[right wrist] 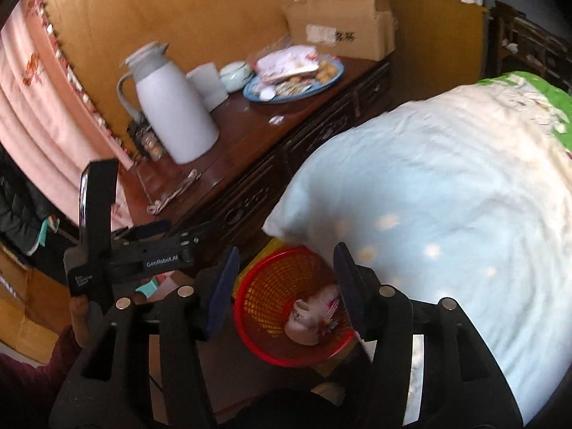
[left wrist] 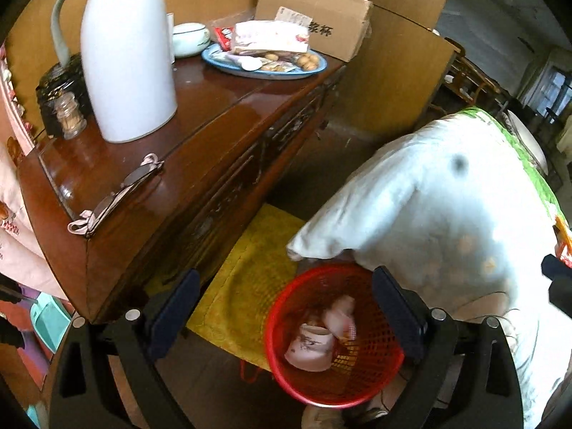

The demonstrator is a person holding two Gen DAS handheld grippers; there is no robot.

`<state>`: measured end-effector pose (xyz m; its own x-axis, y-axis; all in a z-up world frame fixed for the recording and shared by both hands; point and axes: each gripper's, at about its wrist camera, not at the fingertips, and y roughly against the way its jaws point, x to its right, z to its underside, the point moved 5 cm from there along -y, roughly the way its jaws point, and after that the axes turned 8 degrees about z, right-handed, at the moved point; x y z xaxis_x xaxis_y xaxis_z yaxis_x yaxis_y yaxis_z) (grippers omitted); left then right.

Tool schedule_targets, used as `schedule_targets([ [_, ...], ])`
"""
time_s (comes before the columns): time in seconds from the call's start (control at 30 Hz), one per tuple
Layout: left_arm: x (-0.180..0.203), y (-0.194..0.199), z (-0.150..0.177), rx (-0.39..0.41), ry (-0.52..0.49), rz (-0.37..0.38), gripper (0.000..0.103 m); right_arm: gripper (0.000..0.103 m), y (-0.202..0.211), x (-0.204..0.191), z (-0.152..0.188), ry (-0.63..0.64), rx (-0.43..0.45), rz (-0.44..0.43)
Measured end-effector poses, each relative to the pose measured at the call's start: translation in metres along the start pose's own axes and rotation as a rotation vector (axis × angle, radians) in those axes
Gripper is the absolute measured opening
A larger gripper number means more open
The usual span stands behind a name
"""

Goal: Collect trash
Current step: 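Move both open tools back over the bed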

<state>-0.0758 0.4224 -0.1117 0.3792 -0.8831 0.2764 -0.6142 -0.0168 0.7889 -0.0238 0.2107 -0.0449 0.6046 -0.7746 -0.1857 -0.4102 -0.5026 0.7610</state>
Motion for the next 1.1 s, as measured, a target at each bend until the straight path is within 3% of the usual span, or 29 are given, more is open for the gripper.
schedule_targets([
  [0.23, 0.054, 0.026, 0.002, 0.021, -0.1, 0.014, 0.095, 0.056, 0.059, 0.053, 0.004, -0.098, 0.11, 0.068],
  [0.5, 0.151, 0.05, 0.017, 0.026, -0.261, 0.06, 0.095, 0.062, 0.127, 0.14, 0.046, -0.233, 0.208, 0.209],
  [0.97, 0.347, 0.024, 0.062, -0.034, -0.553, 0.168, 0.095, 0.062, 0.197, 0.293, 0.139, -0.507, 0.268, 0.387],
  [1.1, 0.395, 0.01, 0.071, -0.048, -0.611, 0.214, 0.095, 0.068, 0.202, 0.326, 0.16, -0.559, 0.273, 0.469],
])
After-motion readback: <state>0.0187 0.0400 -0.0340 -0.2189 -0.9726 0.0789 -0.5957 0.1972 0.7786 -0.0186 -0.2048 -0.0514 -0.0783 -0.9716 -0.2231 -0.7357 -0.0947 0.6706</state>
